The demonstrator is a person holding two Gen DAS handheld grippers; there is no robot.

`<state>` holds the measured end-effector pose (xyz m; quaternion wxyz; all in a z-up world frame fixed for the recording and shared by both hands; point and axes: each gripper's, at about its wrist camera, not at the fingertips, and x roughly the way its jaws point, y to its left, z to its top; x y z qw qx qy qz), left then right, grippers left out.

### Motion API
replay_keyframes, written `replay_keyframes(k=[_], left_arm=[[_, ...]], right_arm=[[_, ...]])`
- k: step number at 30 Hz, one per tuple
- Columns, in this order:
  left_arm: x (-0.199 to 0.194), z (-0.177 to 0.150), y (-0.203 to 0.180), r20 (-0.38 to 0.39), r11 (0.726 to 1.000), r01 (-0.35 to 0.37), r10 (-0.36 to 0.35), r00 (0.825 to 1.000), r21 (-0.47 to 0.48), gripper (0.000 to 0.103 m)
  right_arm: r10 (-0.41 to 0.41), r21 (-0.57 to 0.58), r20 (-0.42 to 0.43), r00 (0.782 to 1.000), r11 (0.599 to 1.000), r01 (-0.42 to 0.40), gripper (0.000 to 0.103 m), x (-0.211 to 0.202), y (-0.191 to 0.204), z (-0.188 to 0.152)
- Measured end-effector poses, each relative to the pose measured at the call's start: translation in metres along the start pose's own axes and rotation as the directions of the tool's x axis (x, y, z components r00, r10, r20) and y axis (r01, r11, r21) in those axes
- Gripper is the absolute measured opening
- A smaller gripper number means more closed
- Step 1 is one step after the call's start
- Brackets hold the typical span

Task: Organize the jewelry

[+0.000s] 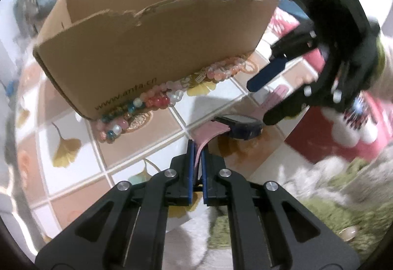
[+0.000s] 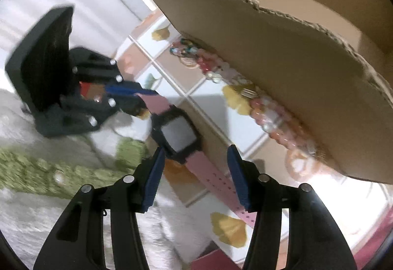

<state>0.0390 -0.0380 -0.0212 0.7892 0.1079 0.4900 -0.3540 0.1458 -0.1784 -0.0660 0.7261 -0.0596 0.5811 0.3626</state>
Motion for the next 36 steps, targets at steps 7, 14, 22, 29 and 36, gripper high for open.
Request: replay_keyframes(k=[7,14,22,29,36], left_arm=[[0.005,0.004,0.012,-0.022,0.997,0.026,-0.027,0.999,-0.074,0.005],[0.005,0.012,0.035,-0.025,0.98,0.129,-0.134,0.991,-0.15,0.005],[0.005,0.011,0.059,0.012,0.907,0.282,-0.293,0.956,-0.313,0.005],[-0.001,0.008,0.079,0.044,0.846,0.362,-0.376,0.926,-0.391,0.007],[-0.001,-0.003,0.073,0.022,0.8,0.411,-0.447,0.894,-0.438,0.007]], right_arm=[[-0.142,-0.122,0.011,0.99,0.982,0.143,0.048,0.009,0.017,-0.016],[-0.072,-0.058,0.01,0.997,0.996,0.073,0.007,0.003,0.01,-0.018],[0.244,0.246,0.092,0.966,0.934,-0.259,0.006,-0.022,-0.039,-0.021],[0.377,0.358,0.093,0.921,0.851,-0.385,0.006,-0.014,-0.051,-0.024],[0.422,0.404,0.094,0.902,0.811,-0.422,0.006,-0.003,-0.051,-0.028]])
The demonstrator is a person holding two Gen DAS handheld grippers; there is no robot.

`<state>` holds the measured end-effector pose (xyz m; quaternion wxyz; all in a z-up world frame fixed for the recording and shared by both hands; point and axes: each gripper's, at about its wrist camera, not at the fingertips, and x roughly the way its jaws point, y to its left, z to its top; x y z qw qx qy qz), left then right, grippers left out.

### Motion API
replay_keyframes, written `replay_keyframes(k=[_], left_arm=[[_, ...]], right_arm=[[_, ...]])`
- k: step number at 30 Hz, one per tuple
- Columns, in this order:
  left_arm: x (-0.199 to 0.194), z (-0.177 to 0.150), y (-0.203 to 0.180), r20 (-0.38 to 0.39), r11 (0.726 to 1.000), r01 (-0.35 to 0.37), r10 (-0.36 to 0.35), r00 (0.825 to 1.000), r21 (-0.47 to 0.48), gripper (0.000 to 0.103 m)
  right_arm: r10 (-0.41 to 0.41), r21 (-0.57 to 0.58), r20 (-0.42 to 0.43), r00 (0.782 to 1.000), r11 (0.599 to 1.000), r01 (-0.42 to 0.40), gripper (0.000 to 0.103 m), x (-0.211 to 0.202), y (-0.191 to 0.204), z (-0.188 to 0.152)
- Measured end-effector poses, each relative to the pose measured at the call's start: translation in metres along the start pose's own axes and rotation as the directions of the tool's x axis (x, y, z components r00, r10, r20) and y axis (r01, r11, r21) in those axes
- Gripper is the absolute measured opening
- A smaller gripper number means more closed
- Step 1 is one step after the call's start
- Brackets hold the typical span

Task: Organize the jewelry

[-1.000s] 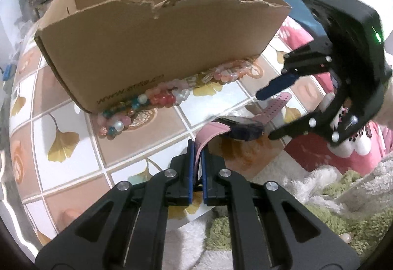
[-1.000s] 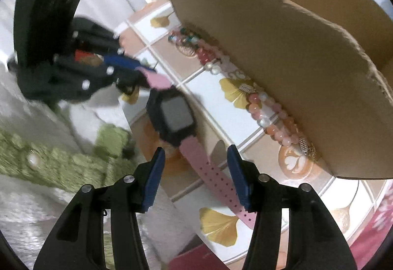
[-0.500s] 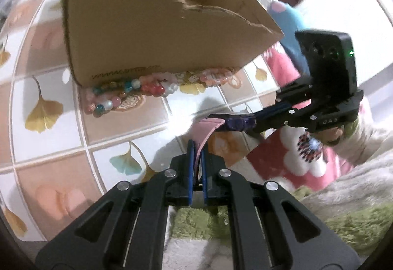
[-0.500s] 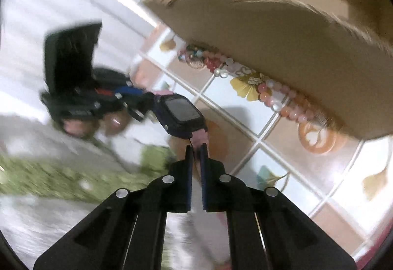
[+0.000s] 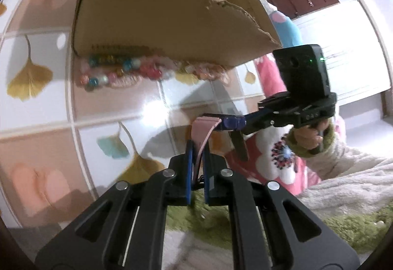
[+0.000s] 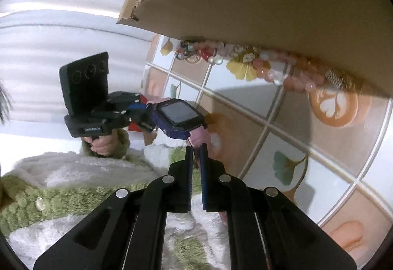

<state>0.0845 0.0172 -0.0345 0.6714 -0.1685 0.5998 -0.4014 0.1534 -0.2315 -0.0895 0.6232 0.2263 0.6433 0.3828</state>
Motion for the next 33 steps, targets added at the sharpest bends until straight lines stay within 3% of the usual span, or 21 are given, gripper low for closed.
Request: replay_keyframes(k=[3,6,10,14,16,18,20,21,22,25,27,29,31,33], left_arm=[[0.002,-0.002,0.004,-0.006,1.0,-0.009,0.009,1.0,-0.021,0.007],[0.009,0.001,0.005,-0.014,0.997,-0.072,0.072,0.997,-0.015,0.009],[0.011,0.007,0.002,0.006,0.993,-0.119,0.119,0.993,0.018,0.012],[0.007,0.011,-0.003,0.045,0.986,-0.159,0.156,0.987,0.054,0.019],[0.009,0.012,-0.009,0.063,0.973,-0.218,0.213,0.975,0.082,0.028],[0.008,0.009,-0.019,0.113,0.94,-0.313,0.299,0.948,0.139,0.043],[0.007,0.007,-0.028,0.16,0.901,-0.392,0.365,0.917,0.188,0.048],[0.006,0.006,-0.031,0.174,0.891,-0.408,0.378,0.91,0.201,0.048],[0.006,0.005,-0.035,0.191,0.879,-0.423,0.386,0.902,0.22,0.049],[0.006,0.002,-0.042,0.204,0.875,-0.414,0.37,0.906,0.25,0.06],[0.009,-0.002,-0.046,0.211,0.865,-0.42,0.371,0.904,0.275,0.072],[0.018,-0.008,-0.048,0.216,0.831,-0.466,0.417,0.883,0.303,0.078],[0.032,-0.014,-0.043,0.2,0.799,-0.513,0.472,0.858,0.313,0.081],[0.04,-0.015,-0.036,0.184,0.792,-0.53,0.497,0.848,0.301,0.084]], right_arm=[[-0.01,-0.004,0.009,1.0,1.0,0.01,0.006,0.0,0.0,0.001],[-0.05,-0.014,0.02,0.999,0.999,0.051,0.006,-0.004,-0.002,0.003],[-0.116,-0.037,0.042,0.992,0.992,0.118,0.006,-0.008,0.0,0.005],[-0.217,-0.072,0.08,0.973,0.972,0.223,0.006,-0.016,0.004,0.003],[-0.284,-0.087,0.115,0.952,0.952,0.294,0.007,-0.018,0.007,0.002],[-0.318,-0.094,0.142,0.937,0.938,0.333,0.007,-0.024,0.008,0.001],[-0.361,-0.092,0.181,0.915,0.92,0.381,0.007,-0.029,0.011,-0.001],[-0.373,-0.088,0.203,0.905,0.914,0.396,0.007,-0.033,0.012,-0.003],[-0.385,-0.082,0.223,0.896,0.908,0.411,0.007,-0.037,0.013,-0.004],[-0.408,-0.094,0.265,0.873,0.891,0.445,0.009,-0.042,0.021,-0.011],[-0.436,-0.116,0.277,0.856,0.87,0.48,0.029,-0.039,0.03,-0.017],[-0.478,-0.161,0.294,0.828,0.829,0.536,0.045,-0.028,0.042,-0.026],[-0.53,-0.203,0.305,0.791,0.775,0.598,0.046,-0.011,0.05,-0.032],[-0.583,-0.22,0.304,0.754,0.727,0.651,0.046,0.006,0.052,-0.035]])
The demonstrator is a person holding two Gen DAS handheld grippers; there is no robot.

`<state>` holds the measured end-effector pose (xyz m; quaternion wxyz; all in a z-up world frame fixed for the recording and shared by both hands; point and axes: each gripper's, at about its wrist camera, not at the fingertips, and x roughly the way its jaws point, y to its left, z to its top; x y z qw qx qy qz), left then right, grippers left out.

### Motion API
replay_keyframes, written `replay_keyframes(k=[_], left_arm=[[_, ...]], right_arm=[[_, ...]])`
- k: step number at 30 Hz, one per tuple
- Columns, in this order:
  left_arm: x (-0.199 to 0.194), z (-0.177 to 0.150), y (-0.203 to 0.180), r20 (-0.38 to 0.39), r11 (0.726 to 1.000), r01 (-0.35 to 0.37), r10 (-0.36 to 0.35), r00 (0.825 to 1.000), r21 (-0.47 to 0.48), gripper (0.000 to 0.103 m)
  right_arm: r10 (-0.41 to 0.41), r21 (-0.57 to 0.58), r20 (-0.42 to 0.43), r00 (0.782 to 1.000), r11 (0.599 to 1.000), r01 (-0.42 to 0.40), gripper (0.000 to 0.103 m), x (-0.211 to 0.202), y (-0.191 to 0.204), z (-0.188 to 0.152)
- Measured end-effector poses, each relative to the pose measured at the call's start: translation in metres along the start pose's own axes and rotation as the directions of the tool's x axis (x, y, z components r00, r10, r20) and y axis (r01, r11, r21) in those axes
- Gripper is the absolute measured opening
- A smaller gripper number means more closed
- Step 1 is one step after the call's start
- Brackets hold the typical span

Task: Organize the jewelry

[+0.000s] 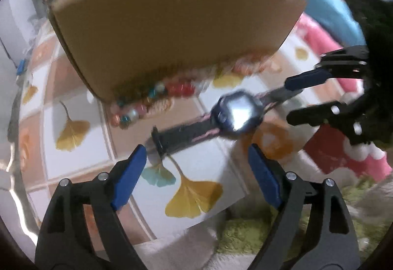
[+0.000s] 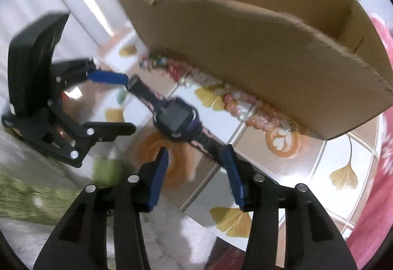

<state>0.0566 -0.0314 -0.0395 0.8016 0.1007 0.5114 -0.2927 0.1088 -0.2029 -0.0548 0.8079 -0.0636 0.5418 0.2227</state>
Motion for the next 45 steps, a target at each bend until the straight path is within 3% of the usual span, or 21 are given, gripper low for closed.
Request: replay_keyframes(k=[3,5,7,9,15,35,42,45], left_arm=[[0.002,0.001,-0.001,0.02,1.0,-0.031,0.031,0.999,-0.002,0.087],[0.002,0.001,0.001,0.036,0.999,-0.034,0.035,0.999,-0.021,0.091],[0.003,0.001,0.001,0.049,0.999,-0.035,0.036,0.998,-0.029,0.094],[0.004,-0.001,-0.002,0.054,0.999,-0.05,0.051,0.997,-0.016,0.095],[0.013,-0.002,-0.012,0.025,0.991,-0.127,0.126,0.992,0.048,0.095],[0.013,-0.001,-0.011,0.033,0.989,-0.134,0.132,0.991,0.062,0.096],[0.01,-0.004,-0.007,0.053,0.99,-0.102,0.097,0.994,0.1,0.096],[-0.002,-0.004,-0.008,0.106,0.987,-0.075,0.061,0.993,0.141,0.096]], right_arm=[[-0.055,0.0,-0.016,0.998,0.998,0.055,0.049,0.014,0.002,-0.004],[-0.099,-0.001,0.014,0.995,0.995,0.099,0.064,0.015,0.002,-0.005],[-0.146,-0.02,0.012,0.989,0.989,0.146,0.066,0.018,0.004,-0.007],[-0.156,-0.037,0.014,0.988,0.987,0.156,0.077,0.022,0.004,-0.01],[-0.143,-0.036,0.024,0.989,0.989,0.144,0.096,0.026,0.0,-0.016],[-0.129,-0.06,0.075,0.989,0.989,0.133,0.097,0.025,0.01,-0.04],[-0.117,-0.085,0.062,0.991,0.989,0.122,0.097,0.025,0.008,-0.037],[-0.105,-0.1,0.043,0.994,0.989,0.109,0.097,0.021,0.006,-0.033]])
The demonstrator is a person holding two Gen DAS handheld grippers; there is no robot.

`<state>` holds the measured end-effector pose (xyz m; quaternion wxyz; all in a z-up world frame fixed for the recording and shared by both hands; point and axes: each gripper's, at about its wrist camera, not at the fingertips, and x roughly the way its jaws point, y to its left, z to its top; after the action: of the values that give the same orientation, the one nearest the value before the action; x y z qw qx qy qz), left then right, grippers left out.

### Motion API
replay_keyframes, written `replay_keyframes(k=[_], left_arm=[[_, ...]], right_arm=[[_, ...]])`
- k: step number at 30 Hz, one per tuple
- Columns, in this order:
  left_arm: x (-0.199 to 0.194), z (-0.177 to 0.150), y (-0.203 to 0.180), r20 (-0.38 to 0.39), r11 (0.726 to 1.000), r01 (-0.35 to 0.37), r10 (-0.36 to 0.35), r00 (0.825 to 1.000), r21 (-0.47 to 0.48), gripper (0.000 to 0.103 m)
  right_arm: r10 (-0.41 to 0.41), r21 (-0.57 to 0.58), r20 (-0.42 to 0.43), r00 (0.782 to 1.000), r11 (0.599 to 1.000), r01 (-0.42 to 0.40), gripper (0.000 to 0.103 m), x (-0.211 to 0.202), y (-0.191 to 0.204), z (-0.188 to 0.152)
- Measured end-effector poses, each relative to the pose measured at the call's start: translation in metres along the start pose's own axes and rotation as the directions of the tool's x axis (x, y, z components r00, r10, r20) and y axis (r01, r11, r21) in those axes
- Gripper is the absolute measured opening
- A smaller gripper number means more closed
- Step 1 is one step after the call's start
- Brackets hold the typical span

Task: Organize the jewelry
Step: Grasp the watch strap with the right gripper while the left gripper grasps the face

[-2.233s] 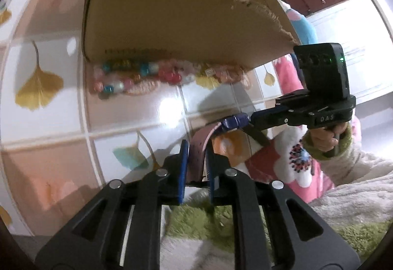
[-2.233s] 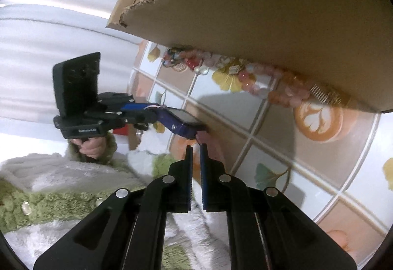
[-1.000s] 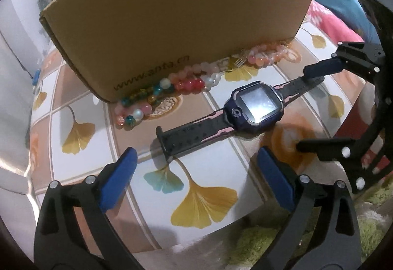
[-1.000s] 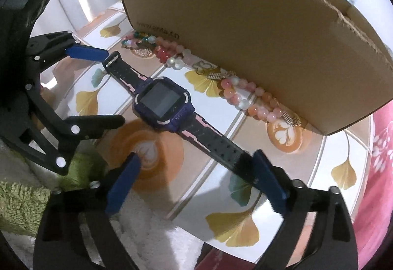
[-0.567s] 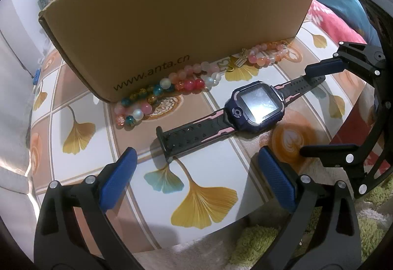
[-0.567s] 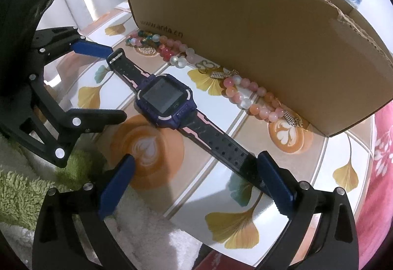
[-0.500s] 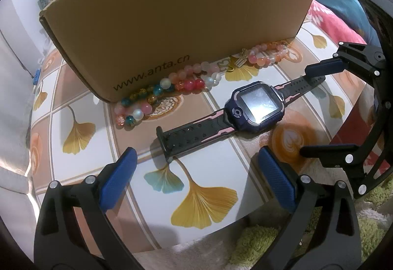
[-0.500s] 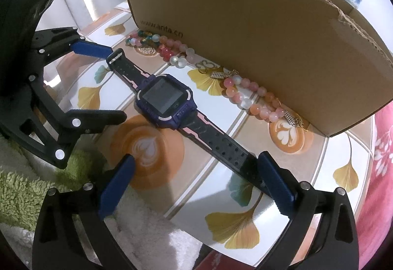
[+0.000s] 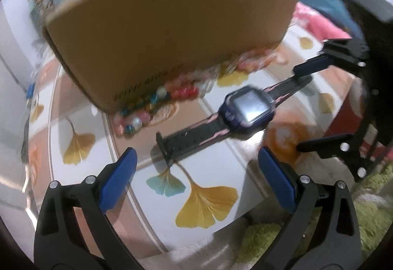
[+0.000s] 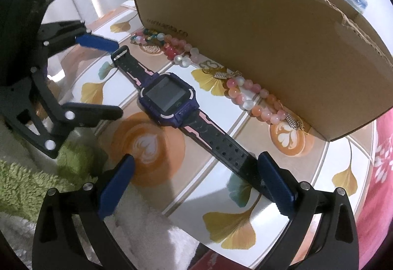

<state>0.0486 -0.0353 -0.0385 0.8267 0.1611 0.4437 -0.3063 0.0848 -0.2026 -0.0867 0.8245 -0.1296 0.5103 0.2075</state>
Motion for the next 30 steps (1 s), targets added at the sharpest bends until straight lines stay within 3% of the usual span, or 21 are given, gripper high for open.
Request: replay_keyframes(k=[3,7,8,9,15,21,25,30], left_arm=[[-0.015,0.004,-0.002,0.062,0.998,0.023,-0.027,0.998,0.065,0.095],[-0.014,0.012,-0.003,0.066,0.987,0.076,-0.086,0.994,0.139,0.094],[-0.013,0.014,-0.004,0.061,0.982,0.087,-0.098,0.993,0.165,0.087],[-0.011,0.016,-0.005,0.053,0.978,0.092,-0.104,0.993,0.187,0.076],[0.005,0.023,-0.005,-0.031,0.942,0.159,-0.157,0.987,0.295,0.056],[0.016,0.027,-0.007,-0.106,0.893,0.238,-0.213,0.971,0.383,0.048],[0.023,0.03,-0.01,-0.147,0.86,0.285,-0.245,0.958,0.424,0.045],[0.029,0.039,-0.008,-0.171,0.846,0.31,-0.26,0.95,0.433,0.038]], right_arm=[[0.023,-0.019,0.057,0.998,1.0,-0.022,0.097,-0.013,-0.003,0.007],[0.077,-0.076,0.087,0.993,0.995,-0.07,0.096,-0.019,-0.011,0.019],[0.094,-0.094,0.08,0.992,0.992,-0.087,0.091,-0.017,-0.014,0.023],[0.101,-0.106,0.07,0.992,0.99,-0.093,0.086,-0.015,-0.016,0.024],[0.14,-0.252,-0.008,0.99,0.958,-0.137,0.065,-0.002,-0.014,0.031],[0.196,-0.347,-0.065,0.978,0.915,-0.206,0.048,0.003,-0.008,0.037],[0.204,-0.389,-0.084,0.975,0.894,-0.221,0.045,0.006,-0.005,0.037],[0.213,-0.407,-0.096,0.972,0.883,-0.234,0.035,0.002,-0.004,0.037]])
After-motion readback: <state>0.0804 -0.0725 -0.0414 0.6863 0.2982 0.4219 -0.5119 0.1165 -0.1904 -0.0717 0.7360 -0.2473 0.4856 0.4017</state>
